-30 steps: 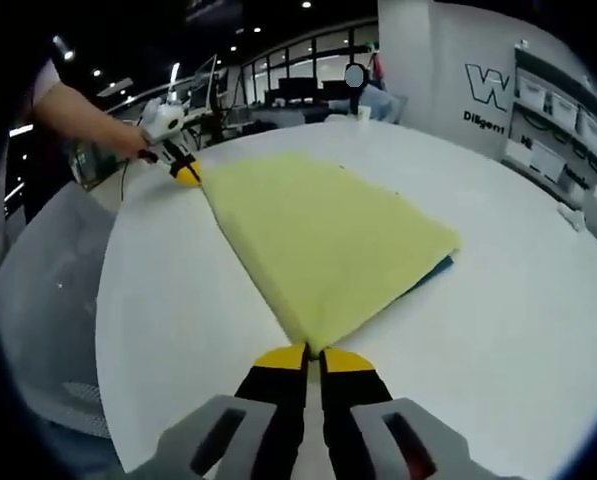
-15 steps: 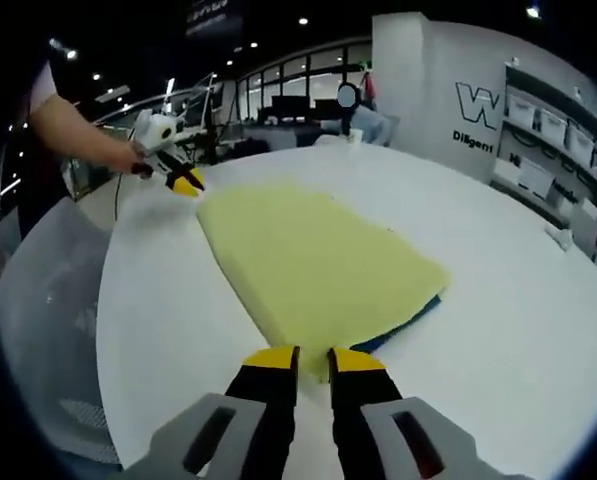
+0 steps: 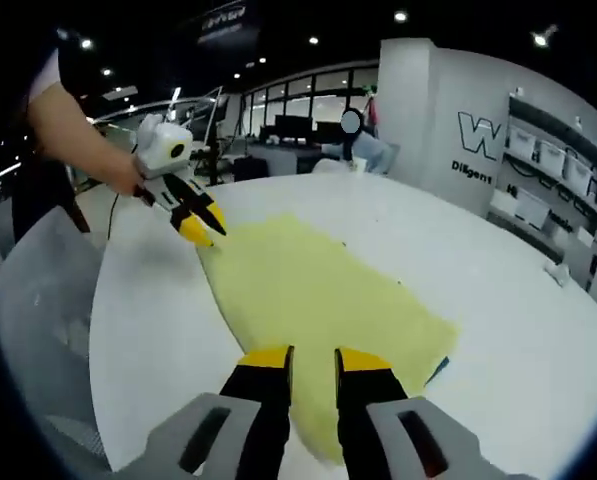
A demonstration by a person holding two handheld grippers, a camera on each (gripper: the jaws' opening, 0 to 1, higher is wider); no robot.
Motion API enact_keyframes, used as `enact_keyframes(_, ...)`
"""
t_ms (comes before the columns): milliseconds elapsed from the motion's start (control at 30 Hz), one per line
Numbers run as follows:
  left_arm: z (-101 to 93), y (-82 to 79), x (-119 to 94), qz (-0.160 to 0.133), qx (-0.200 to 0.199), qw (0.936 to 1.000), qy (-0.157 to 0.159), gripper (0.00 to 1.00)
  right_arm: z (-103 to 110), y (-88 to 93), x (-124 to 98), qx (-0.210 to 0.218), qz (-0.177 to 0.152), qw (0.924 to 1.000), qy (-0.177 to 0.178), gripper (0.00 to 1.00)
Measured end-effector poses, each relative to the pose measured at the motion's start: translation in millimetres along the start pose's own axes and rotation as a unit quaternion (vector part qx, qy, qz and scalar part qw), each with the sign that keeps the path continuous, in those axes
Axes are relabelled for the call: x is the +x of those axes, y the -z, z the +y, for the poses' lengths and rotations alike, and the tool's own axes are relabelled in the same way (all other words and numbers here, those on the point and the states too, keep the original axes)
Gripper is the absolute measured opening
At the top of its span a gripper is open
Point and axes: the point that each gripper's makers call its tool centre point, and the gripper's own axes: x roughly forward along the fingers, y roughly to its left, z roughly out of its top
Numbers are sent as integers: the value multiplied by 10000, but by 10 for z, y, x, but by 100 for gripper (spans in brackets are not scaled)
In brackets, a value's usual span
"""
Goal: Fold the garment on the visible template until the final outline fits inside the template.
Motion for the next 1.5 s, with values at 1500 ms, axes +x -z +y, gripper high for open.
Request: enact_keyframes(1500,-54,434,117,332,-321,9989,6,13,517,311,695,-114,386,9964,-746,1)
